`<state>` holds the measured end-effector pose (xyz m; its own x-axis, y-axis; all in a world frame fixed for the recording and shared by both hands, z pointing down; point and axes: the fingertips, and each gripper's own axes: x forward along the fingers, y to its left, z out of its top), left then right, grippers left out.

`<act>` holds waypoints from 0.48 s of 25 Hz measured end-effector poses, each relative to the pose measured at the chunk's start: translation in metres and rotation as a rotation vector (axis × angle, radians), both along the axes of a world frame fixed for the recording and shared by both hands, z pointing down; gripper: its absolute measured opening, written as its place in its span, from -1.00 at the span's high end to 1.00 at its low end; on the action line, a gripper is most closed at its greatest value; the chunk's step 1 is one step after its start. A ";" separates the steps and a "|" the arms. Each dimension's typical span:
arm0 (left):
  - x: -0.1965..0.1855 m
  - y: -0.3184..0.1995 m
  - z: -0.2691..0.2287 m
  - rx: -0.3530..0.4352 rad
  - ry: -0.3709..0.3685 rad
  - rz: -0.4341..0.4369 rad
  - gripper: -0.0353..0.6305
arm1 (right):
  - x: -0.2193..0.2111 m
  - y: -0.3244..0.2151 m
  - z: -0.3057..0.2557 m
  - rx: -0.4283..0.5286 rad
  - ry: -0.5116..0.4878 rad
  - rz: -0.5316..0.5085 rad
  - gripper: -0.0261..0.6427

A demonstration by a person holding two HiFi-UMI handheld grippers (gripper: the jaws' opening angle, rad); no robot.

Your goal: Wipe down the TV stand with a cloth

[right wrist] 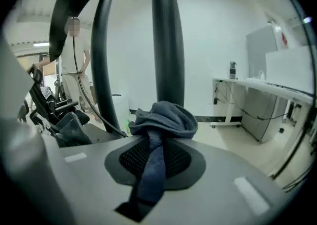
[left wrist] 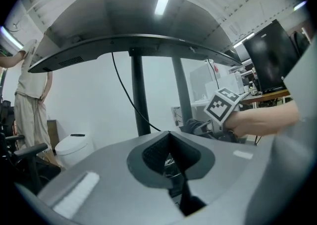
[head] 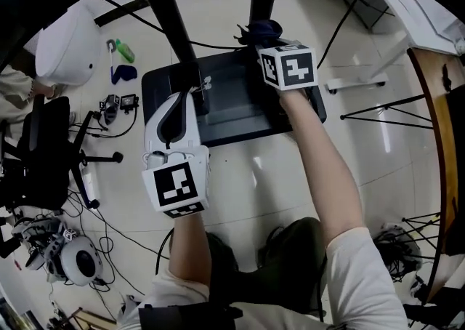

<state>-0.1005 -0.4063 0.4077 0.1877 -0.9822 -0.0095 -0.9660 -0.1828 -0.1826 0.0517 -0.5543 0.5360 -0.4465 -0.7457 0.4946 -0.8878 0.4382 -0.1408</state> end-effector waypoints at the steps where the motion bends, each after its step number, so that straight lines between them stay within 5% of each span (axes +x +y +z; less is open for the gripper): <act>1: 0.006 0.009 0.003 0.004 -0.015 0.008 0.55 | -0.001 0.006 0.008 -0.013 0.012 -0.005 0.71; 5: 0.032 0.065 0.034 0.030 -0.063 0.074 0.54 | 0.006 0.069 0.030 0.034 0.004 -0.004 0.71; 12: 0.052 0.148 0.081 0.165 -0.077 0.111 0.51 | 0.031 0.283 0.060 0.319 -0.081 -0.065 0.71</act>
